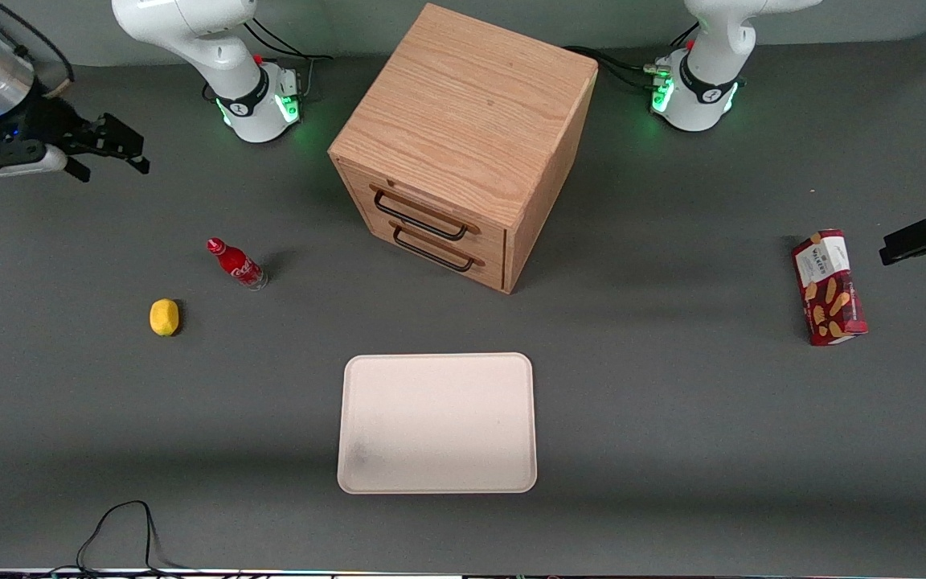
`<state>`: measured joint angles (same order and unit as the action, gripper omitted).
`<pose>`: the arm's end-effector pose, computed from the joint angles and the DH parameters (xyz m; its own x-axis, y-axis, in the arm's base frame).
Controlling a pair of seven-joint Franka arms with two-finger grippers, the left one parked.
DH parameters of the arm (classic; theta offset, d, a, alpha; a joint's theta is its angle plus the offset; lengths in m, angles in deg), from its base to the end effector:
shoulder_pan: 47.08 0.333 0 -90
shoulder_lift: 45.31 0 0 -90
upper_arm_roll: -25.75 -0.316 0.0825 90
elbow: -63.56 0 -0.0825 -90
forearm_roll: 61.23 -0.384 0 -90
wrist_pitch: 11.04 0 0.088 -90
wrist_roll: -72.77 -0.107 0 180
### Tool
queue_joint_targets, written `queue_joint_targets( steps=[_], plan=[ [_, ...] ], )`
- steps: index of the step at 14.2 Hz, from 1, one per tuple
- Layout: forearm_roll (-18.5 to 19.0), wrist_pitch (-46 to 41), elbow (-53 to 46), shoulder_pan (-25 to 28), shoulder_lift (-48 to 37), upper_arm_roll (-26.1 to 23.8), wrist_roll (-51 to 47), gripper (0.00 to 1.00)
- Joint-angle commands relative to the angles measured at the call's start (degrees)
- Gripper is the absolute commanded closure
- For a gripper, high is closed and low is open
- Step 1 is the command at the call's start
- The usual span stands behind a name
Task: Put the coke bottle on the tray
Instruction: 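Lower the open right gripper over the red Coca-Cola bottle's cap end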
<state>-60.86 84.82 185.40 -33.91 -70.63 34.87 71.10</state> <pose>0.4183 0.0184 0.5816 0.9981 0.0584 -0.0181 0.0572 -0.9965 -0.0609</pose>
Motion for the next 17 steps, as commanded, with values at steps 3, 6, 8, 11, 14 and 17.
queue_joint_targets(
  steps=[3, 6, 8, 11, 14, 17],
  plan=[
    [2.96, 1.44, 4.37, 1.33, -3.25, 0.73, -1.14, 0.0],
    [4.46, 3.8, 6.82, 1.33, -2.63, 0.73, -0.96, 0.0],
    [4.55, 6.78, 9.46, 1.33, -2.55, 0.9, -0.61, 0.0],
    [4.47, 12.75, 14.02, 1.33, -2.46, 0.9, -0.61, 0.0],
    [4.47, 18.12, 16.06, 1.15, 0.34, 0.9, -0.61, 0.0],
    [4.47, 23.83, 18.42, 1.06, 2.9, 2.13, -0.61, 0.0]
  ],
)
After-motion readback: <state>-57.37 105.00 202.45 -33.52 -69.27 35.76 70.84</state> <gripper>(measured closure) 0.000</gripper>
